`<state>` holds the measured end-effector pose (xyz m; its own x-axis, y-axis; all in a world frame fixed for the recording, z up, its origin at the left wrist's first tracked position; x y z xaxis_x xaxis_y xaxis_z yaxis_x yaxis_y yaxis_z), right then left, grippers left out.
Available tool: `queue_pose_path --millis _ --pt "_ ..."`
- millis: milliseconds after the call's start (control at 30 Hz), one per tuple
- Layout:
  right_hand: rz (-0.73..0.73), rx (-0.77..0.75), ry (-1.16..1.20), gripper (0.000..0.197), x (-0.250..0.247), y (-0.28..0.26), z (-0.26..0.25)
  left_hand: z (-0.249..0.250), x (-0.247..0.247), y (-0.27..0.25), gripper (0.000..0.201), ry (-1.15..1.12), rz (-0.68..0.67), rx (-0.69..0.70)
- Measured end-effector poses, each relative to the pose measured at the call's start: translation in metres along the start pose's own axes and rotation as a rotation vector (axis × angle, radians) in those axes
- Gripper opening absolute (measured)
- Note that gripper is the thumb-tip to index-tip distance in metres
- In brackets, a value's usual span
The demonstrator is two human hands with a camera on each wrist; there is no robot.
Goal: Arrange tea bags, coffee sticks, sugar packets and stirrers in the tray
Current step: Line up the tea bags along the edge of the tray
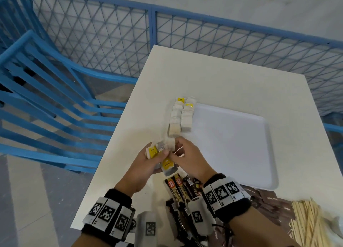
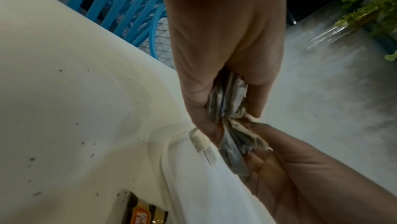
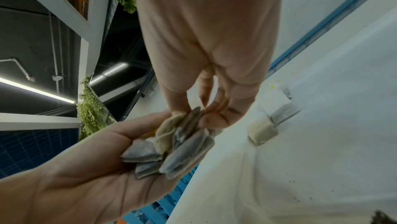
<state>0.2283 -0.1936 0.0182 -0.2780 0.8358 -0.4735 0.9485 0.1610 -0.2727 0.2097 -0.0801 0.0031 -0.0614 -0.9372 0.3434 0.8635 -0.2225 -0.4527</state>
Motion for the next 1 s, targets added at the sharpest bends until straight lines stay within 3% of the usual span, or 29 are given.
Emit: queue_pose_path --millis 100,167,333,600,733,900,1000 --pt "0.032 0.099 0.098 0.034 -0.005 -0.002 0.016 -0.004 -0.002 0.002 0.025 -0.038 0.038 -0.013" --pt "0.011 0.123 0.168 0.027 -0.005 -0.004 0.019 -0.005 -0.004 0.003 0.019 -0.074 0.053 -0.013" --pt "-0.006 0.094 0.266 0.009 -0.008 -0.004 0.015 -0.006 -0.004 0.005 0.02 -0.182 0.046 -0.02" --pt "0.009 0.122 0.461 0.008 -0.008 -0.011 0.016 -0.009 -0.007 0.007 0.017 -0.258 0.065 -0.034" --pt "-0.068 0.124 0.335 0.027 0.001 -0.015 0.018 -0.008 -0.003 0.007 0.026 -0.245 0.037 -0.033" --pt "-0.036 0.133 0.432 0.018 -0.004 -0.015 0.019 -0.004 0.009 0.002 0.059 -0.191 -0.099 -0.002" --pt "-0.044 0.116 0.501 0.019 -0.003 -0.015 0.019 -0.003 0.01 0.002 0.06 -0.161 -0.145 0.035"
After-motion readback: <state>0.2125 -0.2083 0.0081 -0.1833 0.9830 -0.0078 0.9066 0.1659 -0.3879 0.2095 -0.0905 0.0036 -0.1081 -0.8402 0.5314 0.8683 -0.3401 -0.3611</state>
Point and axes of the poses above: each hand's wrist, its own y-axis towards the middle knuckle, its own x-axis out of the palm, z = x × y, the point moved 10 cm from there along y, towards the middle knuckle, and after that the axes turned 8 degrees about -y, right-handed, at the moved point
